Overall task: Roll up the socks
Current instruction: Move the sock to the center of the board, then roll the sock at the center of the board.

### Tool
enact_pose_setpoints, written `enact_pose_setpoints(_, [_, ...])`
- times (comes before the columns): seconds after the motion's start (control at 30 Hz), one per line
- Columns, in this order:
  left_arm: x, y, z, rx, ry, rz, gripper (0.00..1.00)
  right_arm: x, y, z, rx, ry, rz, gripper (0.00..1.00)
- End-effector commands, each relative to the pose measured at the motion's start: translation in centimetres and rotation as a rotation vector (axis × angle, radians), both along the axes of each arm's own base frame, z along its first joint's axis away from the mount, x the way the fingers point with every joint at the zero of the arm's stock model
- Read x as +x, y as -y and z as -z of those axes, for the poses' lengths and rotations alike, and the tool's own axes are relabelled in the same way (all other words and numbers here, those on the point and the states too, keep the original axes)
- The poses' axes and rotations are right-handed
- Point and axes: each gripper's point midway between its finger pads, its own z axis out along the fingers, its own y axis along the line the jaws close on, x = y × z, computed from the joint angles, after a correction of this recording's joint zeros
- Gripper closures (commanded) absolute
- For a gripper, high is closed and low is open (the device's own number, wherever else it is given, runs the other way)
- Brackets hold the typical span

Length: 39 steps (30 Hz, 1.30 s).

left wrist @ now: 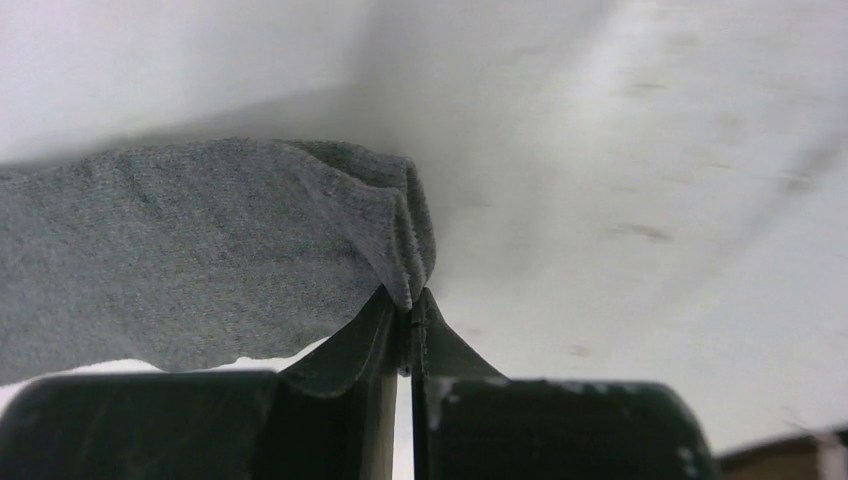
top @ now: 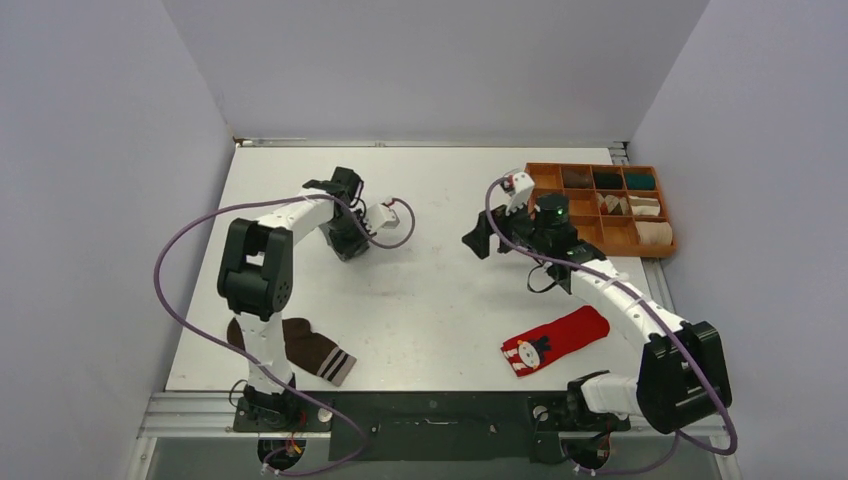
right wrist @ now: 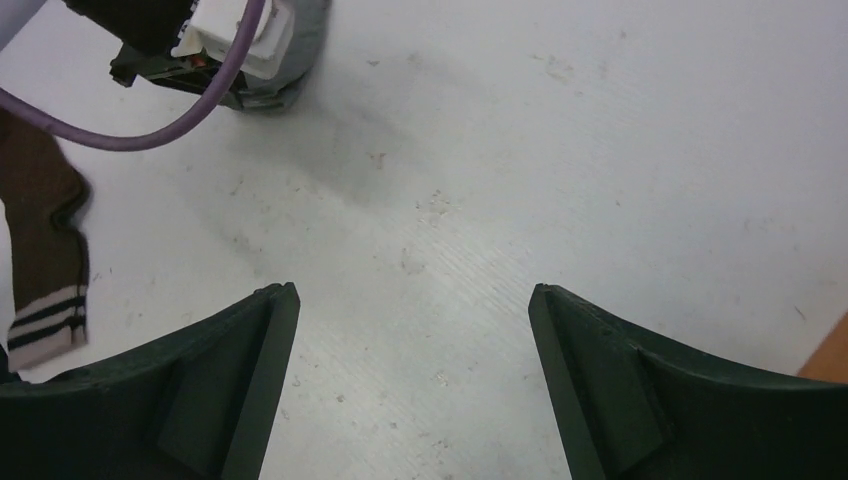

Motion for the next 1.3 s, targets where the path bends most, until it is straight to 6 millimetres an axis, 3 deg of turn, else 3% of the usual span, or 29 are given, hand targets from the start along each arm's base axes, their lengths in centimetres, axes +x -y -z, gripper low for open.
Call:
enact_pose_setpoints(0.0, [-8.4,5.2,-3.6,-0.233,-0.149,0.181,1.0,-2.5,-3.7,-1.2,-0.113,0.206,-0.184,0.1])
enact_pose_setpoints(0.07, [-11.4,5.7,-3.6,-0.27,-0.21,0.212,1.0,-4.6,-6.1,-0.6,-0.152,0.316,-0.32,0.1])
enact_pose_setpoints(0.1, [-12.6,5.9,-3.6,-0.289,-0.237,0.219,1.0,-6.6,-7.6,0.5,-0.169,0.372,-0.43,0.1])
enact_pose_setpoints(0.23, [-15.7,6.4,-3.9,-0.353,-0.316,0.214,1.0,-10.7,-11.7,1.2,-0.203,0.706,-0.673,0.1])
enact_pose_setpoints(0.4, [-17.1,6.3,-2.8,-0.367,-0.359,0.191,1.0,-10.9,-16.7,4.5,-0.301,0.776,-0.785,0.1])
enact_pose_setpoints(0.6, [-18.0,7.1,-1.8,-0.412,-0.46,0.165,1.0,-11.4,-21.1,7.4,-0.206,0.753,-0.928,0.03])
enact_pose_setpoints(0.63, [-18.2,7.3,-1.9,-0.425,-0.481,0.164,1.0,-11.6,-21.6,7.9,-0.201,0.743,-0.947,0.0])
enact_pose_setpoints(0.9, [-19.1,8.0,-1.6,-0.471,-0.568,0.17,1.0,-12.2,-22.4,9.9,-0.148,0.711,-0.976,0.29])
enact_pose_setpoints(1.1, [-18.5,8.9,-2.6,-0.511,-0.566,0.183,1.0,-12.8,-23.2,10.4,-0.124,0.686,-0.964,0.35])
enact_pose_setpoints(1.23, [-18.7,8.8,-2.1,-0.506,-0.576,0.179,1.0,-13.1,-23.1,11.3,-0.14,0.661,-0.96,0.5])
enact_pose_setpoints(1.27, [-18.7,8.8,-2.0,-0.505,-0.578,0.178,1.0,-13.3,-23.1,11.8,-0.147,0.642,-0.97,0.57])
